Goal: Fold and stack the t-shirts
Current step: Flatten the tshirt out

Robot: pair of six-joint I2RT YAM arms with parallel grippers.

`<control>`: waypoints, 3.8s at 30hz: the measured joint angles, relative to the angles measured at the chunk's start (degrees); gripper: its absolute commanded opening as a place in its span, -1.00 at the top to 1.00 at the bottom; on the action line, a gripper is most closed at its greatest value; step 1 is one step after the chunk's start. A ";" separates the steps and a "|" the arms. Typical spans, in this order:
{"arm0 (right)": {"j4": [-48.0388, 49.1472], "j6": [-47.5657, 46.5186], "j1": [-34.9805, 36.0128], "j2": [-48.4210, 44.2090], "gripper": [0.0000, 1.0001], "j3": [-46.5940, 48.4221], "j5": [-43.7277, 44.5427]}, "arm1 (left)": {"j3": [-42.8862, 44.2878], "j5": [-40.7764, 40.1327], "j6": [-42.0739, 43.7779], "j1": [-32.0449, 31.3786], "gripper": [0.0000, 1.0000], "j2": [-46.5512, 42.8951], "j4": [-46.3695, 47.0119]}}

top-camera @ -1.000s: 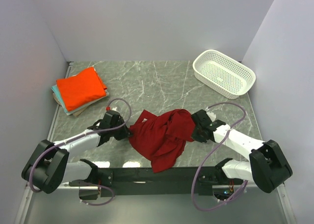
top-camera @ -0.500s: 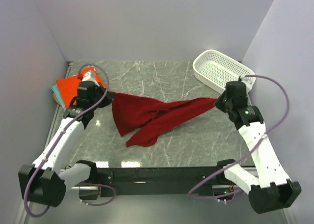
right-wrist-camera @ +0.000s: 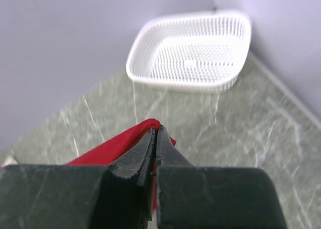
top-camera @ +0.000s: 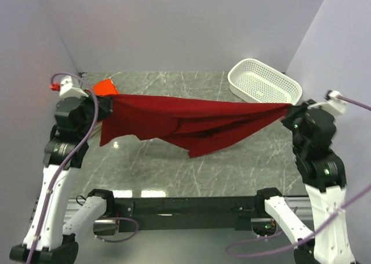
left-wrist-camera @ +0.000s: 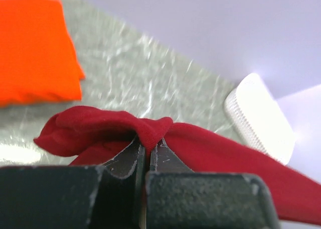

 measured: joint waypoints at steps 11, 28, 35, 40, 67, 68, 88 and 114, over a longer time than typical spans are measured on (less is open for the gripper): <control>5.55 -4.79 0.00 -7.28 1.00 4.37 7.61 | 4.52 1.75 -2.10 0.00 0.99 -2.86 -0.15; 5.68 -0.79 -0.59 15.87 1.00 -13.64 -3.69 | -2.75 9.92 1.92 0.04 -0.09 31.85 10.62; 7.32 0.42 -0.63 15.78 1.00 -15.39 -6.38 | -18.60 11.65 -0.98 -8.92 0.17 21.84 11.28; 8.33 0.44 -0.70 16.94 1.00 -15.41 -7.50 | -24.50 12.22 -4.92 -15.43 0.18 21.53 10.97; 10.25 1.27 -0.72 19.76 1.00 -15.96 -9.68 | -25.00 5.35 -8.26 -20.09 0.21 31.82 10.71; 10.25 1.27 -0.72 19.76 1.00 -15.96 -9.60 | -25.00 5.35 -8.24 -20.11 0.21 31.85 10.84; 10.23 1.25 -0.72 19.76 1.00 -15.96 -9.33 | -23.93 5.44 -8.09 -20.55 0.55 34.12 12.76; 6.10 -1.25 -0.94 16.72 1.00 -11.06 -5.66 | -8.79 3.87 -7.56 -18.14 0.99 31.76 5.64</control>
